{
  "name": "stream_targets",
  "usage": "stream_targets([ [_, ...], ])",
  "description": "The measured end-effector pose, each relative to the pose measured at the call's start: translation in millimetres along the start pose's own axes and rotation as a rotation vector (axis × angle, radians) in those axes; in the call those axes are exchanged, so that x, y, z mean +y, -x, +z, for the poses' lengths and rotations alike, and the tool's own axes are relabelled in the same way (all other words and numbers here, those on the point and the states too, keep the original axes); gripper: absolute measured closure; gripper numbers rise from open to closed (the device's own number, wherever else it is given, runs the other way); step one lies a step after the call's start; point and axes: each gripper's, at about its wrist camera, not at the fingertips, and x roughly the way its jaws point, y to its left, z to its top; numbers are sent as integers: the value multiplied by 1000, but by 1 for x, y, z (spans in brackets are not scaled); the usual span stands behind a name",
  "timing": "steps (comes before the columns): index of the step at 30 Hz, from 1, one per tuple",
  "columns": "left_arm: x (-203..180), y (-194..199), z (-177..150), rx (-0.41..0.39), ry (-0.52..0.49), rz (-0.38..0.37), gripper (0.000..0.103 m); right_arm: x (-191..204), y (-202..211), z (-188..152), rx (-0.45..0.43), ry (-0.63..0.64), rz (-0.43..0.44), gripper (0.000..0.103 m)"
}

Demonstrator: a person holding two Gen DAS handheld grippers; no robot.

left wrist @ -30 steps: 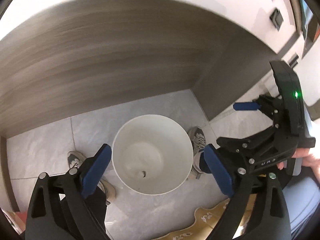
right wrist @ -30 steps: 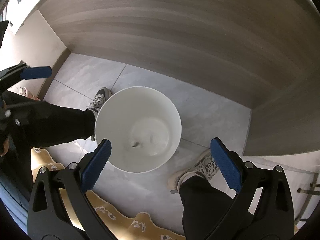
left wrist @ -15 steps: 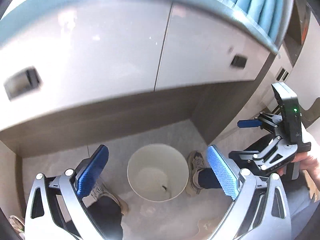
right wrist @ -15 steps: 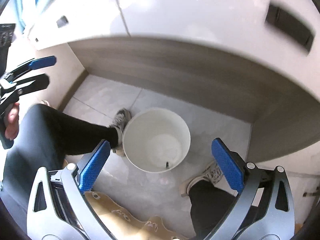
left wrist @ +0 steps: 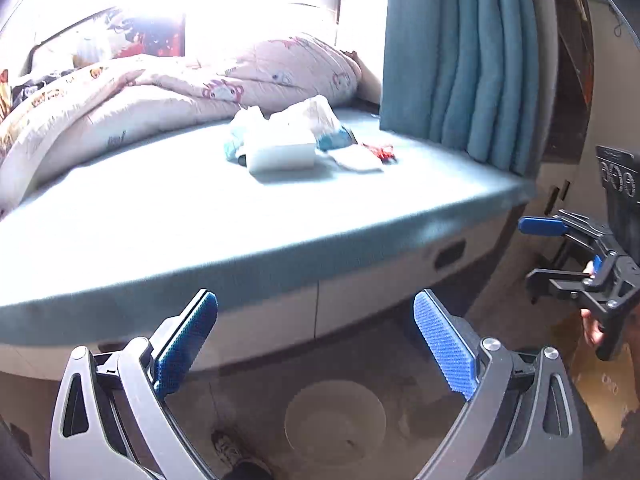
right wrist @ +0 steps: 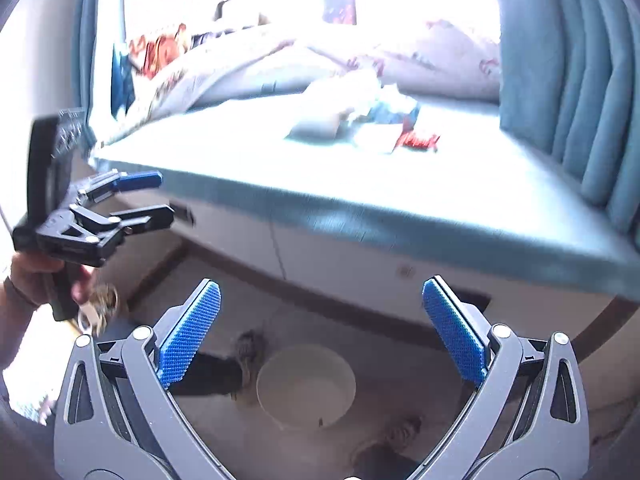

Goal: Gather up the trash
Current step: 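Raise both tools back toward the bed, then grasp the white tissue box with the left gripper while the right gripper grasps the foam piece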

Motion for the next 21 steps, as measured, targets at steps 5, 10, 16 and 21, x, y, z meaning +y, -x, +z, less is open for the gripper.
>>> stream_targets([
  [5, 2, -21, 37, -5, -7, 2, 6, -14, -4, 33, 1, 22, -35, 5],
  [10, 6, -57, 76, -9, 26, 3, 6, -29, -23, 60, -1, 26, -57, 5],
  [16, 16, -108, 108, 45, 86, 19, 6, -44, -39, 74, -18, 13, -36, 5],
  [21, 23, -137, 122, 60, 108, 48, 6, -48, -49, 77, -23, 10, -19, 5],
])
